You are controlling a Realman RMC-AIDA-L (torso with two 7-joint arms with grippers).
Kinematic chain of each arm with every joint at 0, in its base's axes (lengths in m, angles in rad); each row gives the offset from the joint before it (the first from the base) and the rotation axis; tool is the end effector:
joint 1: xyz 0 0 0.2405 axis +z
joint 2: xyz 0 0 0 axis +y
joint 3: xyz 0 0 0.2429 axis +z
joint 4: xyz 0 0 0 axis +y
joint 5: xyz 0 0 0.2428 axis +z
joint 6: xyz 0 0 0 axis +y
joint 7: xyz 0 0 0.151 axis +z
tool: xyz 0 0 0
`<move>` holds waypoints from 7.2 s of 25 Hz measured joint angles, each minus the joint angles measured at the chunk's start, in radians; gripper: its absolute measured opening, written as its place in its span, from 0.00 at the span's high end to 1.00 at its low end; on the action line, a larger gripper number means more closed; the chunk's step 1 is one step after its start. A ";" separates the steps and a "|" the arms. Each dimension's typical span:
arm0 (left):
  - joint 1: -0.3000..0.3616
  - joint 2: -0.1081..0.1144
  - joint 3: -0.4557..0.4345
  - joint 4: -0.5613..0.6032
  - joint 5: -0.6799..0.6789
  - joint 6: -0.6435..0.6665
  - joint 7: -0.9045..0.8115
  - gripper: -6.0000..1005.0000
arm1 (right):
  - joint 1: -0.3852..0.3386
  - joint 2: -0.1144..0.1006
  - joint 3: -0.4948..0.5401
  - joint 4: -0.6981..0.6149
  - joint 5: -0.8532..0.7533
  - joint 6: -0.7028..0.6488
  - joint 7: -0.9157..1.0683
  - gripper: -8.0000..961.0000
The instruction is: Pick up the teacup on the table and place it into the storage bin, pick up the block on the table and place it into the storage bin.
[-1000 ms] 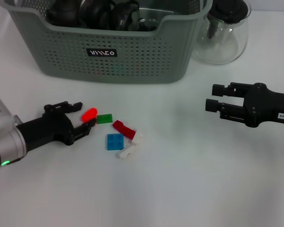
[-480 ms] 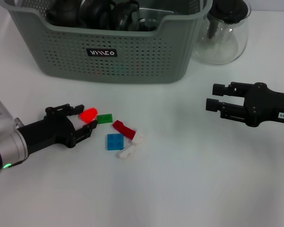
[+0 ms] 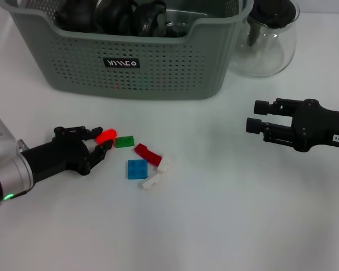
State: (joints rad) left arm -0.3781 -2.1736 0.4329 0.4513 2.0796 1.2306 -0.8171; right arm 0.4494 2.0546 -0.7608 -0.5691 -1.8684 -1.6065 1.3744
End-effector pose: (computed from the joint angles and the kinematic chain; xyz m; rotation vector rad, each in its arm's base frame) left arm -0.3631 0.2952 -0.0579 -2.4324 -0.5466 -0.4132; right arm 0.2854 0.3231 -0.0065 -2.7069 0.7598 0.8506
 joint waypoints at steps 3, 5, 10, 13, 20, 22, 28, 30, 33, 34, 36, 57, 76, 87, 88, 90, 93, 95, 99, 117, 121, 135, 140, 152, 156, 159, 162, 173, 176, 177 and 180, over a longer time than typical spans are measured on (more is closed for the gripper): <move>0.003 0.000 -0.002 0.010 0.002 0.002 -0.020 0.64 | 0.000 0.000 0.000 0.000 0.000 -0.003 0.001 0.39; 0.012 0.001 -0.005 0.032 -0.001 0.028 -0.057 0.68 | 0.000 -0.001 0.000 0.000 0.000 -0.003 0.006 0.39; 0.045 0.008 -0.009 0.152 0.001 0.185 -0.193 0.69 | 0.000 -0.005 0.000 0.000 0.002 -0.002 0.011 0.39; 0.057 0.009 -0.010 0.227 0.003 0.295 -0.278 0.69 | 0.002 -0.005 0.000 0.000 0.002 0.000 0.011 0.39; -0.021 0.053 -0.107 0.330 -0.053 0.672 -0.503 0.69 | 0.006 -0.004 0.000 0.000 0.001 0.001 0.011 0.39; -0.060 0.070 -0.149 0.330 -0.126 0.719 -0.584 0.69 | 0.006 -0.004 0.000 0.000 0.001 0.001 0.011 0.39; -0.185 0.125 -0.166 0.331 -0.273 0.632 -0.820 0.69 | 0.007 -0.001 0.000 0.000 0.003 0.001 0.010 0.39; -0.229 0.137 -0.157 0.332 -0.272 0.559 -0.876 0.69 | 0.009 0.000 0.000 0.000 0.003 0.001 0.010 0.39; -0.289 0.157 -0.067 0.333 -0.248 0.413 -0.951 0.69 | 0.011 0.001 0.000 0.000 0.003 0.001 0.009 0.39; -0.303 0.165 -0.014 0.334 -0.231 0.351 -0.983 0.69 | 0.011 0.001 0.000 0.000 0.003 0.000 0.008 0.39; -0.328 0.174 0.088 0.338 -0.184 0.245 -1.058 0.69 | 0.011 0.001 0.000 0.000 0.003 0.000 0.008 0.39; -0.284 0.103 0.265 0.545 -0.170 0.100 -1.276 0.52 | 0.003 -0.002 0.004 0.000 0.007 0.001 0.011 0.39; 0.073 0.004 0.082 0.237 -0.046 0.509 -0.174 0.37 | 0.012 0.001 0.011 0.000 0.006 0.000 0.011 0.39; 0.038 0.002 0.049 0.032 -0.048 0.225 0.049 0.43 | 0.012 0.002 0.021 0.000 0.006 0.000 0.019 0.39; 0.032 0.002 0.047 0.020 -0.055 0.194 0.064 0.45 | 0.012 0.002 0.021 0.000 0.006 0.000 0.019 0.39; 0.020 0.001 0.046 -0.001 -0.067 0.144 0.101 0.47 | 0.012 0.002 0.021 0.000 0.006 0.000 0.020 0.39; 0.010 0.001 0.047 -0.024 -0.070 0.106 0.151 0.50 | 0.012 0.002 0.021 0.000 0.006 0.000 0.023 0.39; 0.002 0.001 0.047 -0.042 -0.069 0.078 0.179 0.52 | 0.012 0.003 0.021 0.000 0.006 0.000 0.023 0.39; -0.016 0.002 0.050 -0.077 -0.061 0.030 0.181 0.55 | 0.012 0.002 0.022 0.000 0.006 0.000 0.023 0.39; -0.014 0.008 0.053 -0.094 -0.046 0.036 0.160 0.55 | 0.003 0.001 0.023 0.000 0.006 0.000 0.025 0.39; -0.019 0.006 0.053 -0.094 -0.046 0.004 0.160 0.56 | 0.004 0.001 0.023 0.000 0.006 0.000 0.025 0.39; -0.025 0.001 0.053 -0.103 -0.051 -0.036 0.163 0.58 | 0.003 0.001 0.023 0.000 0.005 0.001 0.025 0.39; -0.023 0.001 0.051 -0.099 -0.052 -0.036 0.161 0.62 | 0.002 -0.001 0.026 0.000 0.005 0.002 0.025 0.39; 0.036 0.010 0.035 0.065 -0.065 0.229 -0.047 0.81 | 0.003 -0.001 0.037 0.000 0.006 0.001 0.025 0.39; 0.032 0.011 -0.045 0.168 -0.084 0.499 -0.170 0.80 | 0.006 -0.001 0.037 0.000 0.006 0.002 0.026 0.39; -0.004 0.019 -0.113 0.195 -0.157 0.650 -0.264 0.80 | 0.007 0.000 0.037 0.000 0.006 0.002 0.026 0.39; -0.065 0.042 -0.137 0.221 -0.245 0.671 -0.438 0.80 | 0.010 0.002 0.037 0.000 0.006 0.003 0.023 0.39; -0.363 0.200 0.100 0.270 -0.158 0.210 -1.086 0.81 | 0.014 0.004 0.037 0.000 0.006 0.004 0.025 0.39; -0.404 0.201 0.192 0.319 -0.049 0.115 -1.202 0.80 | 0.019 0.004 0.037 0.000 0.006 0.004 0.025 0.39; -0.414 0.197 0.229 0.337 -0.011 0.081 -1.248 0.80 | 0.021 0.004 0.037 0.000 0.006 0.004 0.025 0.39; -0.428 0.186 0.325 0.379 0.070 0.002 -1.375 0.80 | 0.025 0.005 0.037 0.000 0.006 0.008 0.025 0.39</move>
State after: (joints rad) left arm -0.8057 -1.9875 0.7580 0.8303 2.1500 1.2328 -2.1918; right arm 0.4740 2.0598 -0.7241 -0.5691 -1.8627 -1.5986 1.3992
